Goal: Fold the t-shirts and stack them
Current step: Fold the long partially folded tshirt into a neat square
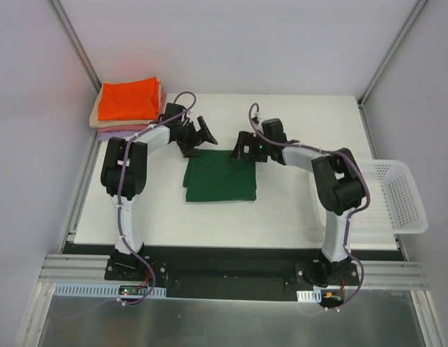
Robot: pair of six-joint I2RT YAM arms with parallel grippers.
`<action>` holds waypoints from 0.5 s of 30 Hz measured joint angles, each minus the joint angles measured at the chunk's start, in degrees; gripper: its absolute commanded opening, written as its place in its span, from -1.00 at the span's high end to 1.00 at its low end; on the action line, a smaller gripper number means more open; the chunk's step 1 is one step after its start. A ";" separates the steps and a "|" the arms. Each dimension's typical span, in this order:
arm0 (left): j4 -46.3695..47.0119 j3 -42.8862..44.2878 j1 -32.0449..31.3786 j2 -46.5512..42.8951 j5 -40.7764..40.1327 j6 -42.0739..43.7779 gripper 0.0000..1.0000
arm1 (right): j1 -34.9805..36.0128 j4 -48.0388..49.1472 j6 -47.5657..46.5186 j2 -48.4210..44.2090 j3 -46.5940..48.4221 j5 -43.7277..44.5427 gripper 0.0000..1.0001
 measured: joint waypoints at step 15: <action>1.64 -1.86 1.09 -2.08 1.09 1.46 -0.98 | -2.05 -2.16 -4.76 0.92 2.58 -4.26 -0.93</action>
